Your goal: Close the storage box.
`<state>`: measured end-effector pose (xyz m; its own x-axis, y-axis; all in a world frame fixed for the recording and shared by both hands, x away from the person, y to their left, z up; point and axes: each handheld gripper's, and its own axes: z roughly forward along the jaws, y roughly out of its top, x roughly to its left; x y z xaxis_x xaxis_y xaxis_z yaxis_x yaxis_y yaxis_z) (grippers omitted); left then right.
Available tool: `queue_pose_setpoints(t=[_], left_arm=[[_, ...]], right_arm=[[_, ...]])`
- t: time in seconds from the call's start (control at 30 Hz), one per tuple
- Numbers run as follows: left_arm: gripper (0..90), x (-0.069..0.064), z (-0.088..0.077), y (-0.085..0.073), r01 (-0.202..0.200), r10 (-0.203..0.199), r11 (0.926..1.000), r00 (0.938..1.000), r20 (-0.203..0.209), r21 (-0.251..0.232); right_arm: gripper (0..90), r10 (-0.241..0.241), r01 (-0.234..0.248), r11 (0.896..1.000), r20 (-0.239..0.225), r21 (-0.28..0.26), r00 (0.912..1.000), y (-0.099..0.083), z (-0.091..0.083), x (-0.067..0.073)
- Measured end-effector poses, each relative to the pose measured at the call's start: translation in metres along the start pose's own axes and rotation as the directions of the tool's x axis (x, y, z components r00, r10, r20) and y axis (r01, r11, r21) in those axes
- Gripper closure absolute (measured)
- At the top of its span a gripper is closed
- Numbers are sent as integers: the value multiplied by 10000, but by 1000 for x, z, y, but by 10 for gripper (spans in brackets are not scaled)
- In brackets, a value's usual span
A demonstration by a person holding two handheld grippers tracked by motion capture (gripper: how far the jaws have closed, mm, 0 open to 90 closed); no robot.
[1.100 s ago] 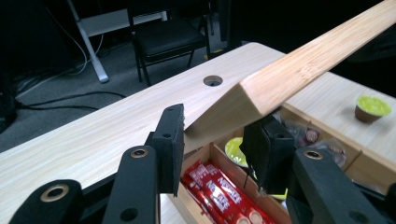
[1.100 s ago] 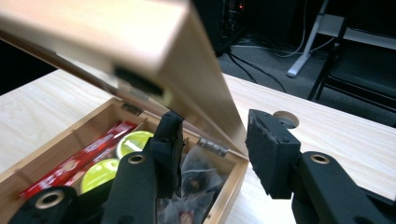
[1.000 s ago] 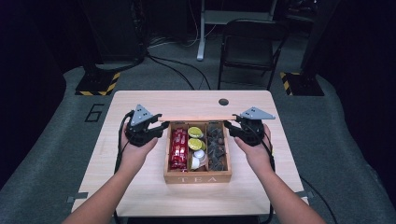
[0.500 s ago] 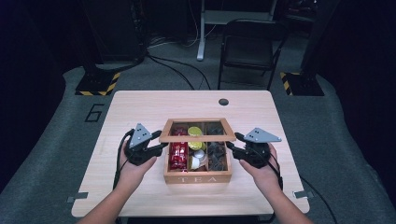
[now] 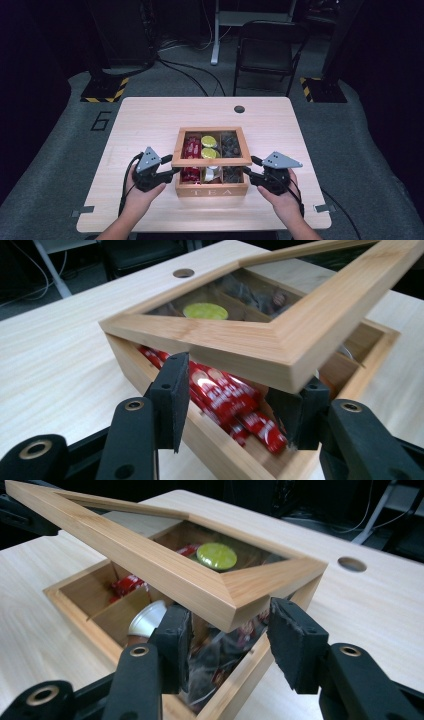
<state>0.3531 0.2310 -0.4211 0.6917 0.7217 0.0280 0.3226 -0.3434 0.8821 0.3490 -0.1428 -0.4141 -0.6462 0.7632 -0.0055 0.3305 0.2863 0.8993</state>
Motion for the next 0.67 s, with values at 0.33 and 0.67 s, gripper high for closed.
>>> queue_pose_setpoints(t=[0.33, 0.67], left_arm=[[459, -12, 0, -25, 13, -29, 9989, 9994, 339, 463], [304, -13, 4, -46, 289, -367, 9943, 9964, 758, 1023]], right_arm=[[473, -181, 191, 9970, -139, 751, 9997, -25, 6, 7], [408, -341, 445, 9839, -631, 1728, 9974, -45, 11, 10]])
